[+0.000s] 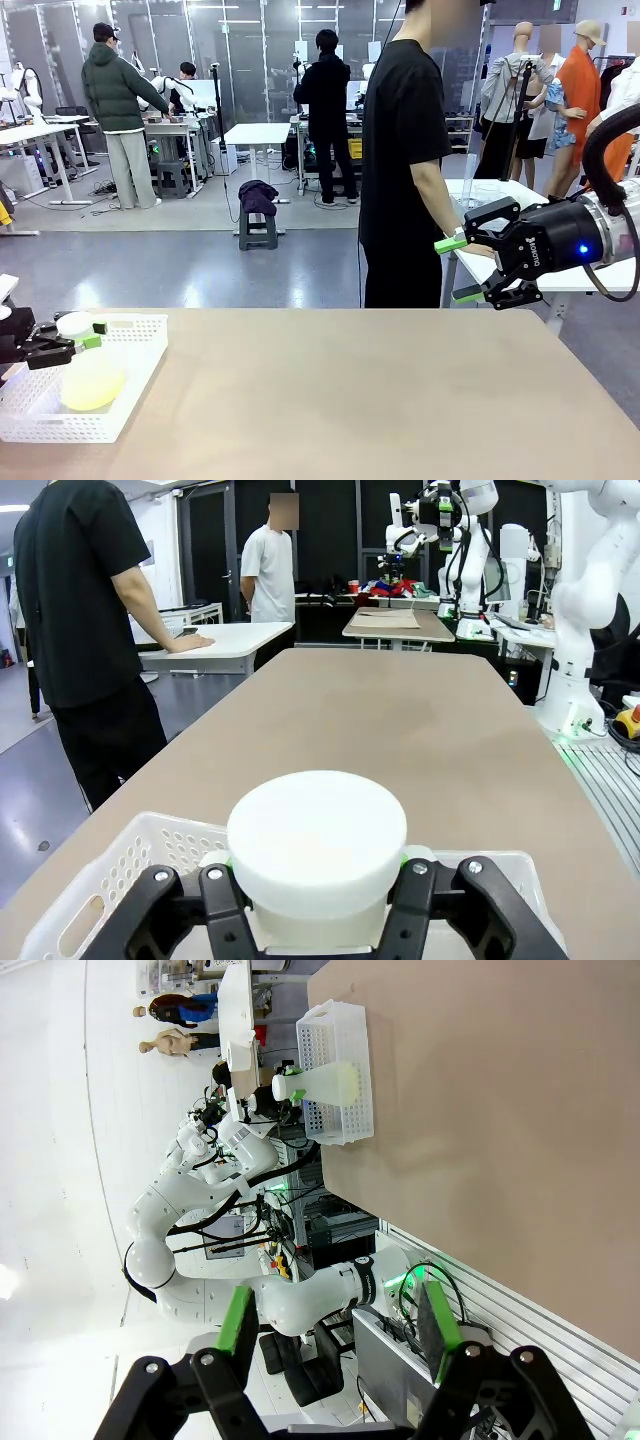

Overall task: Prepare the solutions needed for the experiment.
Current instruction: When the human places the Big flask in the center of the table, pick up the Big flask and place it in the left Organizing basket.

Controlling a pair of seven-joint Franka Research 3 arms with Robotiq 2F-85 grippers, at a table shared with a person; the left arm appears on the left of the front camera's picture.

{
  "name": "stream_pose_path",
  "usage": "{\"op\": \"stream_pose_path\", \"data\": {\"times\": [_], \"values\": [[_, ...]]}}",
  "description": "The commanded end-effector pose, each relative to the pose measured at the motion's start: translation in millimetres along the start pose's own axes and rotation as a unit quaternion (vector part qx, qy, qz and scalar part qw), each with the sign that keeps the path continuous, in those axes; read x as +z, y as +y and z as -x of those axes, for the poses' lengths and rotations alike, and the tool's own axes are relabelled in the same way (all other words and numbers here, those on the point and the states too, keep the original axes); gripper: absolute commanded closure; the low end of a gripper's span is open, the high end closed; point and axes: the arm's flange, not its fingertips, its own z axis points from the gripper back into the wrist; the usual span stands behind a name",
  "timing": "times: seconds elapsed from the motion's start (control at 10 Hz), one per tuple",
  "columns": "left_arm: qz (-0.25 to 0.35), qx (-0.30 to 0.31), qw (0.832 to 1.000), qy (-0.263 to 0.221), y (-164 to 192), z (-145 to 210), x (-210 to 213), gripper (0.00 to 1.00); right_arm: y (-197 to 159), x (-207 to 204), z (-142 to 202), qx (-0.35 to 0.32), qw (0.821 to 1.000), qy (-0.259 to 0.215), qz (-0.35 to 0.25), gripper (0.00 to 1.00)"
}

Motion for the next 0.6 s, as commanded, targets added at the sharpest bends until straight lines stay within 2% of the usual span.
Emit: {"op": "stream_pose_path", "data": {"times": [0.0, 0.1, 0.2, 0.3, 0.5], "values": [[0.011, -0.011, 1.000, 0.003, -0.3, 1.3, -1.4, 0.30, 1.6, -0.5, 0.4, 0.003, 1.000, 0.002, -0.005, 0.19], [0.010, -0.008, 1.000, 0.006, -0.7, 0.2, 0.5, 0.16, 1.6, -0.5, 0.4, 0.003, 1.000, 0.002, -0.005, 0.19], [0.002, -0.004, 1.000, 0.013, -1.1, -1.2, 3.3, 0.10, 1.6, -0.5, 0.4, 0.003, 1.000, 0.002, -0.005, 0.19], [0.004, 0.005, 1.000, 0.020, -0.3, -3.2, 4.2, 0.00, 1.6, -0.5, 0.4, 0.003, 1.000, 0.002, -0.005, 0.19], [0.000, 0.001, 1.000, 0.002, -0.1, 0.4, 1.1, 0.00, 1.6, -0.5, 0.4, 0.003, 1.000, 0.002, -0.005, 0.19]]}}
